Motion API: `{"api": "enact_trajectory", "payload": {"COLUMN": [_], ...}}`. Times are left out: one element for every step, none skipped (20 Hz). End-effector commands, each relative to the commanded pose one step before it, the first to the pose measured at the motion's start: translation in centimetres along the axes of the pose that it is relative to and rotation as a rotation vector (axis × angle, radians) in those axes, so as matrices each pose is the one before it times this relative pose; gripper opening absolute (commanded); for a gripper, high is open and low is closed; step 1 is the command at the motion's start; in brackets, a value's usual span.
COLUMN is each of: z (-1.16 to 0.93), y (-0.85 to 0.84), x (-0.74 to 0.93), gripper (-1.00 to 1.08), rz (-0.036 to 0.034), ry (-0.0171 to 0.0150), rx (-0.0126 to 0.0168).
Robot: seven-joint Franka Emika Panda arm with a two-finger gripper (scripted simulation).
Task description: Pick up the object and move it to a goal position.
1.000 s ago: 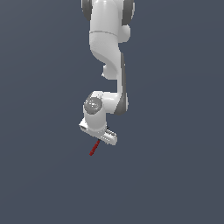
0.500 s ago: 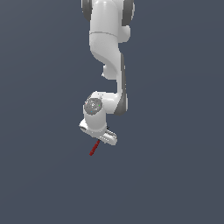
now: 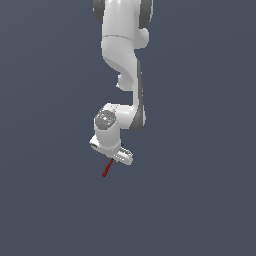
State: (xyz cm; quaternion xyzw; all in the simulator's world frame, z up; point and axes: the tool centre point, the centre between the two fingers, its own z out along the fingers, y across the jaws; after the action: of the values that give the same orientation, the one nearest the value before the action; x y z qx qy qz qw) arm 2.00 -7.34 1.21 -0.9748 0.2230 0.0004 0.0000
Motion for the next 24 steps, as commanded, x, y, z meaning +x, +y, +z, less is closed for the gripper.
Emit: {"api": "enact_trajectory", "payload": {"z": [-0.4,-0.208,-0.24,-0.273,-0.308,-0.345,-0.382,-0.421,-0.458,-0.503,-0.546,-0.569,-0.561,-0.551,-0.537,-0.525,-0.51,-0.49,-0.467,-0.439,-0.408,-0.373,-0.338,-0.3], "y": [0.65,0.36,0.415,0.473,0.534,0.597,0.661,0.727,0.799,0.867,0.94,0.978,0.962,0.943,0.924,0.896,0.867,0.832,0.791,0.744,0.689,0.63,0.569,0.505], "x": [-0.104,-0.09,-0.103,-0.117,-0.131,-0.146,-0.161,-0.176,-0.19,-0.206,-0.222,-0.228,-0.221,-0.213,-0.204,-0.195,-0.184,-0.173,-0.16,-0.145,-0.129,-0.112,-0.095,-0.079], "gripper": [-1.0,-1.0,-1.0,-1.0,-1.0,-1.0,-1.0,-1.0,-1.0,-1.0,-1.0,-1.0,-1.0,-1.0,-1.0,-1.0,-1.0,-1.0,-1.0,-1.0,-1.0,-1.0,-1.0,-1.0], "rz": [0.00077,0.0,0.0,0.0,0.0,0.0,0.0,0.0,0.00001,0.0,0.0,0.0,0.0,0.0,-0.00003,0.0,0.0,0.0,0.0,0.0,0.0,0.0,0.0,0.0], "ry": [0.00093,0.0,0.0,0.0,0.0,0.0,0.0,0.0,-0.00023,0.0,0.0,0.0,0.0,0.0,-0.00015,0.0,0.0,0.0,0.0,0.0,0.0,0.0,0.0,0.0], "rx": [0.00012,0.0,0.0,0.0,0.0,0.0,0.0,0.0,0.00065,0.0,0.0,0.0,0.0,0.0,0.00067,0.0,0.0,0.0,0.0,0.0,0.0,0.0,0.0,0.0]}}
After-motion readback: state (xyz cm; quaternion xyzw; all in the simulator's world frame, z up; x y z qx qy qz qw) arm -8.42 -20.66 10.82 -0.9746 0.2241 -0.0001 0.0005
